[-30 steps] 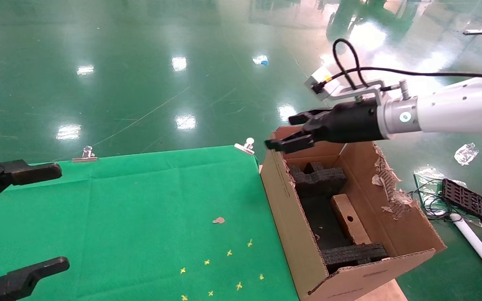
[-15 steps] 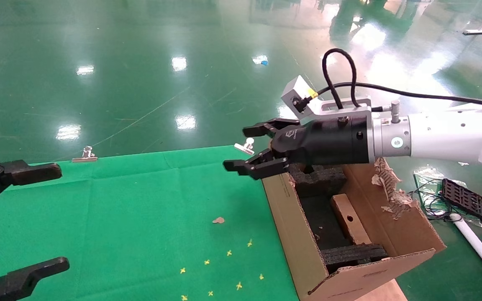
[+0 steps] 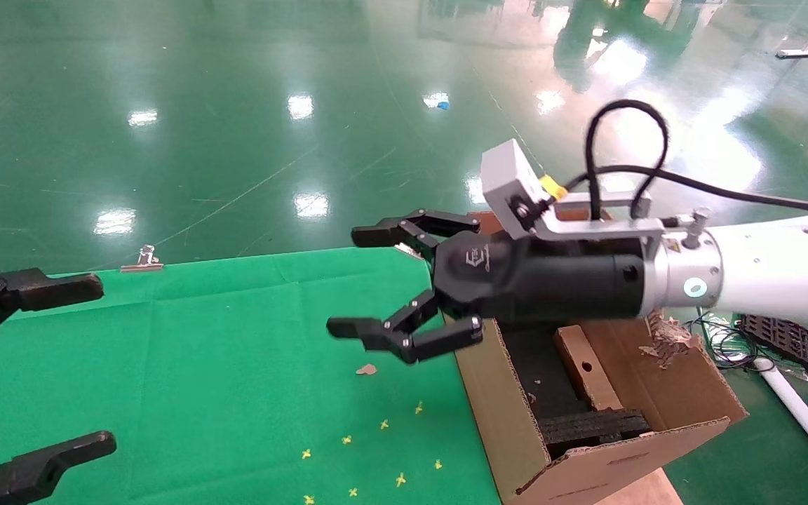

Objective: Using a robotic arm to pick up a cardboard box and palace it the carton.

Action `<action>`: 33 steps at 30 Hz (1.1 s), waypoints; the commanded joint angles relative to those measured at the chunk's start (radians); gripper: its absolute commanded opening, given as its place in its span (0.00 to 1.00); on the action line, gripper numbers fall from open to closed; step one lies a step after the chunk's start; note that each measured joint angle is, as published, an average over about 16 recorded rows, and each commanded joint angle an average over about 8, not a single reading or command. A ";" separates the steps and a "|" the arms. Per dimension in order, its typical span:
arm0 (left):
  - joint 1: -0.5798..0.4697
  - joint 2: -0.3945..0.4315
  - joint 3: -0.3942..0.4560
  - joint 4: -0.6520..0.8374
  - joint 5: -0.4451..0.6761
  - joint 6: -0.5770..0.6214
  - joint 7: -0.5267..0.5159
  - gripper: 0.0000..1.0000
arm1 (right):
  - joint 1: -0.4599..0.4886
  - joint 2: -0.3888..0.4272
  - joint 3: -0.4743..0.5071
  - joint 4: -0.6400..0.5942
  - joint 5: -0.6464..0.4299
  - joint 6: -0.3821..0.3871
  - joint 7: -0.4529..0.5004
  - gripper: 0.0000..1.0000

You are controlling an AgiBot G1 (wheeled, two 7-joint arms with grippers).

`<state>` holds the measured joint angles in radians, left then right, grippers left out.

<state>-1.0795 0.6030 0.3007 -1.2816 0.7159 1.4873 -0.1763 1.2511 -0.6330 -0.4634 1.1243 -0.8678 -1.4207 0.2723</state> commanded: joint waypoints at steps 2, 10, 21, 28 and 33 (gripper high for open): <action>0.000 0.000 0.000 0.000 0.000 0.000 0.000 1.00 | -0.046 0.006 0.048 0.042 0.036 -0.020 -0.022 1.00; 0.000 0.000 0.000 0.000 0.000 0.000 0.000 1.00 | -0.157 0.019 0.163 0.142 0.122 -0.066 -0.075 1.00; 0.000 0.000 0.001 0.000 -0.001 -0.001 0.000 1.00 | -0.197 0.025 0.206 0.178 0.156 -0.084 -0.090 1.00; 0.000 0.000 0.001 0.000 -0.001 -0.001 0.000 1.00 | -0.187 0.024 0.195 0.169 0.147 -0.079 -0.087 1.00; 0.000 0.000 0.001 0.000 -0.001 -0.001 0.000 1.00 | -0.182 0.023 0.190 0.164 0.143 -0.077 -0.086 1.00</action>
<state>-1.0795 0.6026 0.3013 -1.2813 0.7152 1.4866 -0.1759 1.0683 -0.6099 -0.2730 1.2891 -0.7250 -1.4981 0.1863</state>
